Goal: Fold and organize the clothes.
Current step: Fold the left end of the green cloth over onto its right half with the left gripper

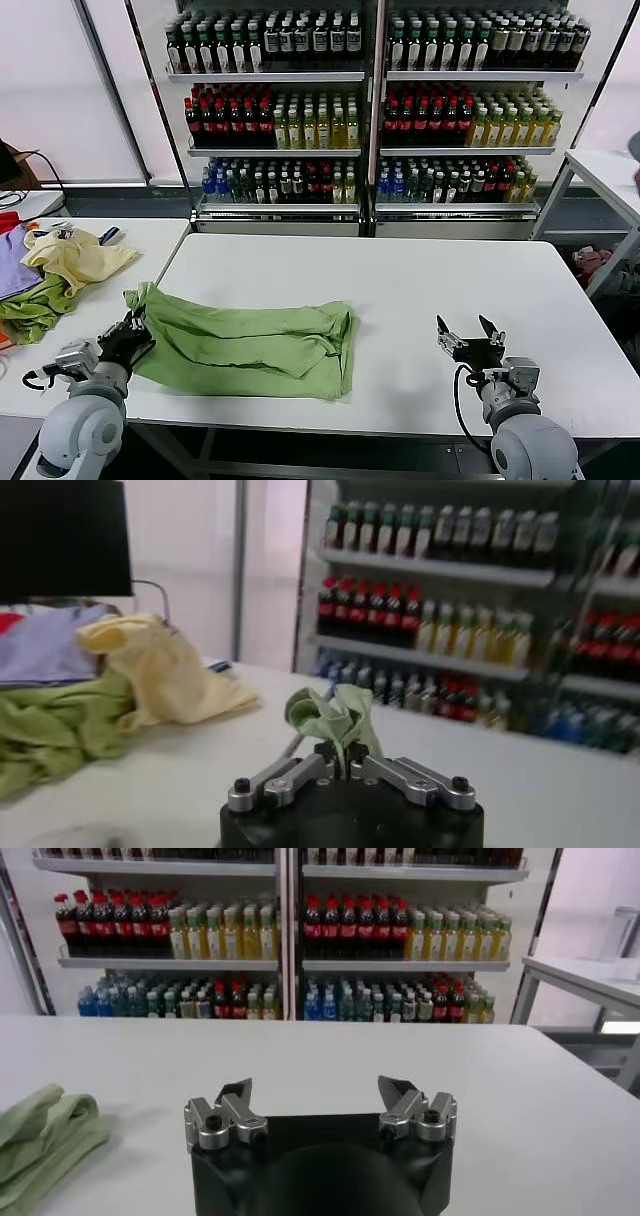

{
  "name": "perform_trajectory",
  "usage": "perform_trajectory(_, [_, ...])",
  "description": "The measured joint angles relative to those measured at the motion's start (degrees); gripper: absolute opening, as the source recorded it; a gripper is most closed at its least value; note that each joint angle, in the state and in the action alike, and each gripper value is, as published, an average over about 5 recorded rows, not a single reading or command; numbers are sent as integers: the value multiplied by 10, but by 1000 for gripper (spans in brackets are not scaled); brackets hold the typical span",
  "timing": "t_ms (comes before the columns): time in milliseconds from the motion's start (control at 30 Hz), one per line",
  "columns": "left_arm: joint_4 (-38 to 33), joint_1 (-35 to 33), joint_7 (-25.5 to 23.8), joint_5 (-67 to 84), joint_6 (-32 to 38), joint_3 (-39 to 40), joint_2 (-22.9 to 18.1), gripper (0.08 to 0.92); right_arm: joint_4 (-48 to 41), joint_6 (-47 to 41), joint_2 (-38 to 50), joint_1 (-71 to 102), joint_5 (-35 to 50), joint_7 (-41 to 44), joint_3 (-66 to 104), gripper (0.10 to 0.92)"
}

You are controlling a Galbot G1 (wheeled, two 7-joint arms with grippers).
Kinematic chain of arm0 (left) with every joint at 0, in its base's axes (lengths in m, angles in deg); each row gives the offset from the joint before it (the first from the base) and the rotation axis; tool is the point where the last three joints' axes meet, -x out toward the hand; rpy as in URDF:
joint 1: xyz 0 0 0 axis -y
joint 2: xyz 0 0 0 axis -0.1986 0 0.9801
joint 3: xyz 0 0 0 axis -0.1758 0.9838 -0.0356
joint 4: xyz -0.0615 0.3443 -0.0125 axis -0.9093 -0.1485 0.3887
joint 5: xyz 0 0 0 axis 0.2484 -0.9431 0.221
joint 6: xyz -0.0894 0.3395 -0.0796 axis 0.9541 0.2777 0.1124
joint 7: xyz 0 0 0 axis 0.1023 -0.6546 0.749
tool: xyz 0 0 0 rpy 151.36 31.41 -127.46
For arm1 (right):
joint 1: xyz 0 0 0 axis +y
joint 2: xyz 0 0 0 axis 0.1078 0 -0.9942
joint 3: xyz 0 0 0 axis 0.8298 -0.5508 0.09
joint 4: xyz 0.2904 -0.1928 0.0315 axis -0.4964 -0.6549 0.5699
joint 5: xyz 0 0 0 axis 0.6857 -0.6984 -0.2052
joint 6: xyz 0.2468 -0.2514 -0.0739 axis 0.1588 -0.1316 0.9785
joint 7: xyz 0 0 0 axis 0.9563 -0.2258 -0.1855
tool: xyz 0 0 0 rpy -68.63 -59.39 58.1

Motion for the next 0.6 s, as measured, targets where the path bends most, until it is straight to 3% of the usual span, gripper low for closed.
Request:
perform_trajectory(300, [-55,30,1,141,-4,55,-37,118,-1,0,-1,-1,-3,0,-1,823])
perform_trajectory(600, [-35,80,12,177,-6,161,-80,118,-5,1,-3,-5,-4,1,1,823])
